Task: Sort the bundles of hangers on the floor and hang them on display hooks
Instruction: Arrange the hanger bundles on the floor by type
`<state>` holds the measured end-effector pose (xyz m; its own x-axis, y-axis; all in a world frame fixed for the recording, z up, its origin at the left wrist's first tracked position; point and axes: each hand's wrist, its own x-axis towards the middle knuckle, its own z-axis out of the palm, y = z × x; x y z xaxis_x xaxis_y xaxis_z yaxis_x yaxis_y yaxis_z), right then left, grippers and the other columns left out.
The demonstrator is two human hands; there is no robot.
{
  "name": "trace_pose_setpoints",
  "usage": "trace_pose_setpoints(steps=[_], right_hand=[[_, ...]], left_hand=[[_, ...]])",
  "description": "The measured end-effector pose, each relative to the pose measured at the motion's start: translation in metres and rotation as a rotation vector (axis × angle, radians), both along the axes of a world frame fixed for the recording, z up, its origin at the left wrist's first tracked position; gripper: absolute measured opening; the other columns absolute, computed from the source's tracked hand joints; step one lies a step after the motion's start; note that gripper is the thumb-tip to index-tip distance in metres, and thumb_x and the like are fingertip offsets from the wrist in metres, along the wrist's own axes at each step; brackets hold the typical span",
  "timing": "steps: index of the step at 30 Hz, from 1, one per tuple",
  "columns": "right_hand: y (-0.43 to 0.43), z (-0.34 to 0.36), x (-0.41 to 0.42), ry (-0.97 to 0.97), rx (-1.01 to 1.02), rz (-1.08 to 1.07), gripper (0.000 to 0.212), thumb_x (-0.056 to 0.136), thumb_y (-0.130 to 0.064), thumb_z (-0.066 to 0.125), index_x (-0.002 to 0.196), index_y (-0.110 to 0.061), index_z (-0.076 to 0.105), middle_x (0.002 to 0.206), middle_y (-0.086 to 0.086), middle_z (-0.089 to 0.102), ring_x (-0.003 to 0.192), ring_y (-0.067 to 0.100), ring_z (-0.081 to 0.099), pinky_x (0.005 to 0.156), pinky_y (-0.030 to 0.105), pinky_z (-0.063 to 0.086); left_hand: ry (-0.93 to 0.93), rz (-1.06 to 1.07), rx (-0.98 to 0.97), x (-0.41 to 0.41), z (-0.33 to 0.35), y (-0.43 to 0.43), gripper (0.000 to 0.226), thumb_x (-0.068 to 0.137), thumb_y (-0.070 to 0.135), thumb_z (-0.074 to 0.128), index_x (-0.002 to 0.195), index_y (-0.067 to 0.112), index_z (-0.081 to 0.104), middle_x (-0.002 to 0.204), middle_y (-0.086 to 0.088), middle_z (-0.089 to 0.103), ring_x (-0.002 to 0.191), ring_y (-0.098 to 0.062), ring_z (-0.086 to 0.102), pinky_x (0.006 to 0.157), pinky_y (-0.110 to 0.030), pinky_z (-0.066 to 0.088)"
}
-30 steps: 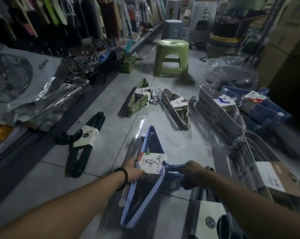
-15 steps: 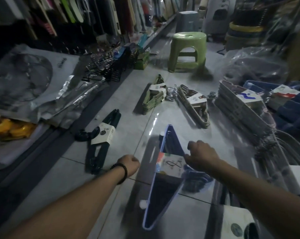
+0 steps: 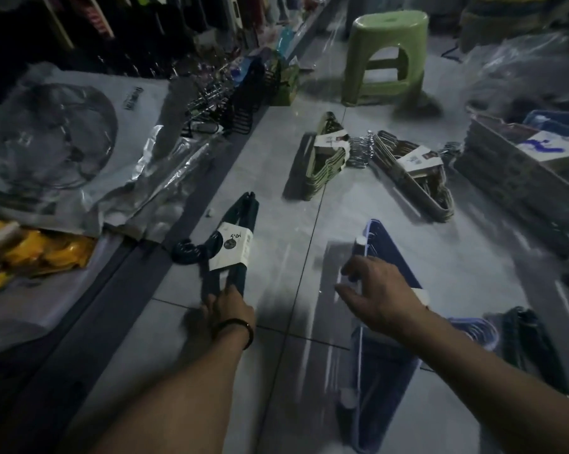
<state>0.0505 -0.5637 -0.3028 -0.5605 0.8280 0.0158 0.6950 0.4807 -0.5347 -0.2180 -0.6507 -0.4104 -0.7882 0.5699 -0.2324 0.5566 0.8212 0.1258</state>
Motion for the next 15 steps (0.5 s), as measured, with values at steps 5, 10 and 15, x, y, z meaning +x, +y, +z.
trace_pose_setpoints(steps=[5,10,15], right_hand=[[-0.027,0.006,0.043,-0.009,-0.104,-0.124,0.021,0.091,-0.042,0.073,0.105,-0.027,0.068,0.096,-0.011,0.068,0.086,0.006,0.064,0.072,0.017,0.046],[-0.017,0.005,0.067,-0.141,-0.091,0.002,0.025,0.092,-0.041,0.074,0.11,-0.026,0.068,0.1,-0.009,0.069,0.084,0.006,0.061,0.066,0.013,0.04],[-0.002,0.032,0.082,-0.016,-0.085,-0.098,0.008,0.095,-0.037,0.07,0.096,-0.029,0.07,0.093,-0.009,0.07,0.081,0.008,0.064,0.067,0.021,0.045]], left_hand=[[0.011,-0.031,-0.19,0.021,0.002,0.005,0.036,0.092,0.048,0.068,0.115,0.02,0.071,0.122,-0.005,0.072,0.124,-0.029,0.055,0.106,-0.042,0.037],[-0.099,0.085,-0.044,0.025,0.032,0.024,0.062,0.088,0.045,0.07,0.138,0.011,0.057,0.145,-0.013,0.055,0.133,-0.033,0.052,0.115,-0.042,0.037],[-0.239,0.247,0.235,0.051,0.105,0.026,0.061,0.097,0.046,0.057,0.144,0.006,0.055,0.149,-0.02,0.052,0.137,-0.039,0.048,0.118,-0.046,0.033]])
